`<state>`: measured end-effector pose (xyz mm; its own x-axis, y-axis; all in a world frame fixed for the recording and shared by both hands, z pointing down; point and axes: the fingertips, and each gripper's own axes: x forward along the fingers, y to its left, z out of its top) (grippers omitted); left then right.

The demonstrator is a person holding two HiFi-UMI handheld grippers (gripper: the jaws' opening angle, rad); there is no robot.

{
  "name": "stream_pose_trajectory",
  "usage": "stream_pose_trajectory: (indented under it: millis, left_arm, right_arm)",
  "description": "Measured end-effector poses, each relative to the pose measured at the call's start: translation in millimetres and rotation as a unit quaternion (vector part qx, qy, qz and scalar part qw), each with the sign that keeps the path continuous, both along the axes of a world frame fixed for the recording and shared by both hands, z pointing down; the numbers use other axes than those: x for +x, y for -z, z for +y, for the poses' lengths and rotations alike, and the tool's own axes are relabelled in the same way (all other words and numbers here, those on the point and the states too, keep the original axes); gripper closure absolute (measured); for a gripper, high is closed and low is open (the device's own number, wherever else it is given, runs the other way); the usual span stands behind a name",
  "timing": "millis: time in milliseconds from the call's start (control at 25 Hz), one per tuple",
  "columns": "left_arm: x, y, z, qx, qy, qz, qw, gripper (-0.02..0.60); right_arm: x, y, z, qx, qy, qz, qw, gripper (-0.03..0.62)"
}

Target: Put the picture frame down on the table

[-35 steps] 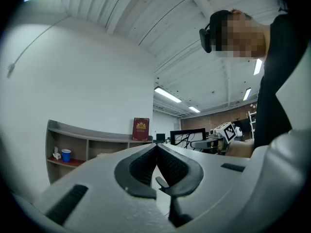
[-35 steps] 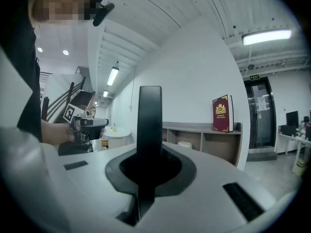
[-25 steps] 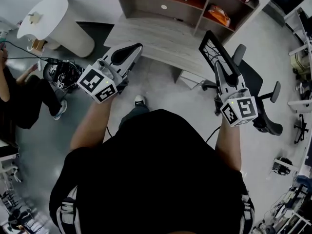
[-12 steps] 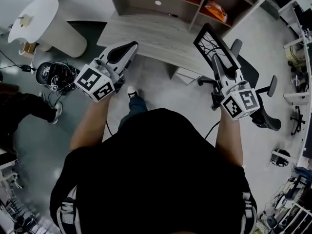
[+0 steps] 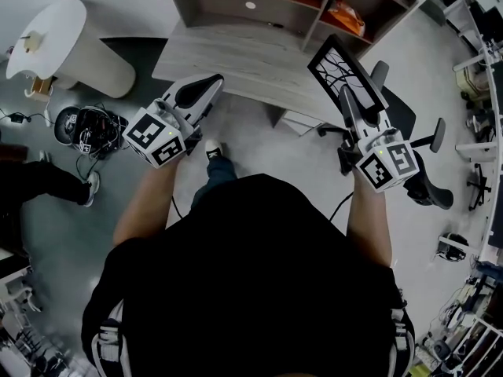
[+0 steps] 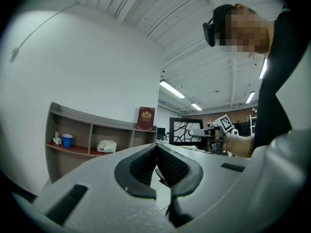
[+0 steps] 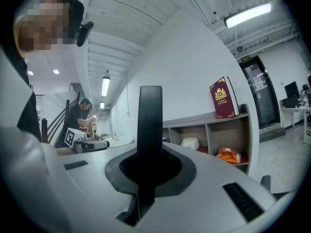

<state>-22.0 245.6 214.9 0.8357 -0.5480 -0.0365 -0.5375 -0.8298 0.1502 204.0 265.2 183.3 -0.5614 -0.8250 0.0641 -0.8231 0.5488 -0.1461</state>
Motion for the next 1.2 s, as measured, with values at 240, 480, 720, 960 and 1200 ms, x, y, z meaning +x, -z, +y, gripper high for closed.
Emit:
stream_pose_trajectory:
  millis: [240,480,720,960,1200]
  left_arm:
    - [1.9,-8.3,-1.4,-0.002,-0.010,0.004,0.9999,0.565]
    - [4.2,-17.0,-5.6,-0.007,-0.012,0.005,0.9999,0.565]
    - [6.7,-19.8,-10.1,-0.007,-0.017,0.006,0.9998,0.565]
    - [6.3,-15.4,-12.6,-0.003,-0.018,0.003,0.9998,0.565]
    - [-1.7,-22.4,-35.3,-0.003,-0.025,-0.002,0.9997,0.565]
  right_arm:
    - [1.2,-1.3,0.7,-0.004,0.005,-0.035,0.999,0.579]
    - [4.7,-7.2,-1.8,-0.003,0.003,-0.039,0.999,0.579]
    - [5.3,-9.7,-3.5,-0.003,0.003,-0.039,0.999,0.579]
    - [6.4,-10.5,-7.0,-0.003,0.001,-0.039,0.999,0.578]
    - [-1.4,-18.0,-30.2,-0.014,0.000,-0.040,0.999,0.579]
